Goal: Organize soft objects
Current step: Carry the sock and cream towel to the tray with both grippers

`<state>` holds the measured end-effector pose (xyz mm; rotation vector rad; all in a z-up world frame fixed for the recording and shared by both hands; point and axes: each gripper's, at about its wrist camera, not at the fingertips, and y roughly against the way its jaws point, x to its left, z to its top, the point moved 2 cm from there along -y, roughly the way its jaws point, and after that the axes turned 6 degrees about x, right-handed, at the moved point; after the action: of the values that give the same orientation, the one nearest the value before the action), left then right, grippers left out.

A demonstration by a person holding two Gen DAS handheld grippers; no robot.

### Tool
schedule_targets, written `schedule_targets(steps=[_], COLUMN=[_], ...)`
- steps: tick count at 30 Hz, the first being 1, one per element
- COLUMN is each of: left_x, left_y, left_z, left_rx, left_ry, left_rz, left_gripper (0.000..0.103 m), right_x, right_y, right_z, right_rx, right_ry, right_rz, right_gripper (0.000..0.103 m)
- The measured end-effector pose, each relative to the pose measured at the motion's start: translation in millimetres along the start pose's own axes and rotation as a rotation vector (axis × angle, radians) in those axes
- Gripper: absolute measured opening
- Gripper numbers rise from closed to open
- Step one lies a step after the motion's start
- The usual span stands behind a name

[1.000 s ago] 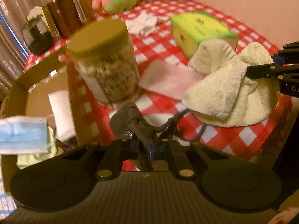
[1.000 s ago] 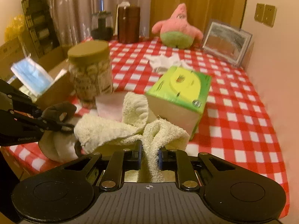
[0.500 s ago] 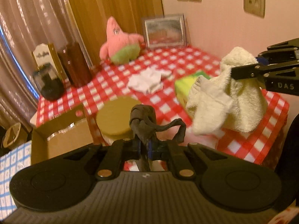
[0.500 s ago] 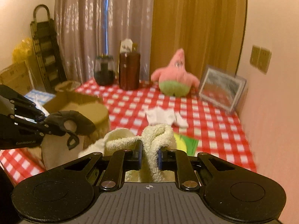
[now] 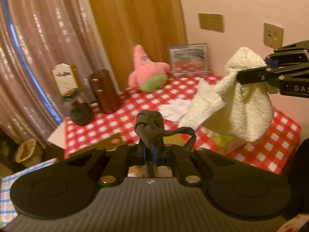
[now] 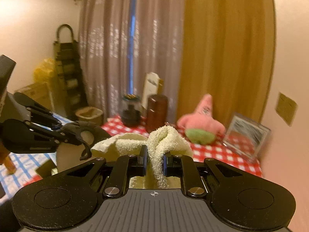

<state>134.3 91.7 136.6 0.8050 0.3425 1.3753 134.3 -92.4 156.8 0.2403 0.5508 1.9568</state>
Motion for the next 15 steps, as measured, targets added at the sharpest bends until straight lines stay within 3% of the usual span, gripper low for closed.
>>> schedule_targets(steps=[8,15], left_x=[64,111], left_y=[24,2], left_z=[-18,-54], left_rx=[0.033,0.082], left_ry=[0.022,0.061], left_rz=[0.139,0.196], left_gripper=[0.006,0.006], right_x=[65,110], right_y=[-18,-68], right_z=[39,49], right_rx=[-0.057,-0.038], right_ry=[0.041,-0.026], right_rz=[0.152,0.249], right_gripper=[0.015,0.015])
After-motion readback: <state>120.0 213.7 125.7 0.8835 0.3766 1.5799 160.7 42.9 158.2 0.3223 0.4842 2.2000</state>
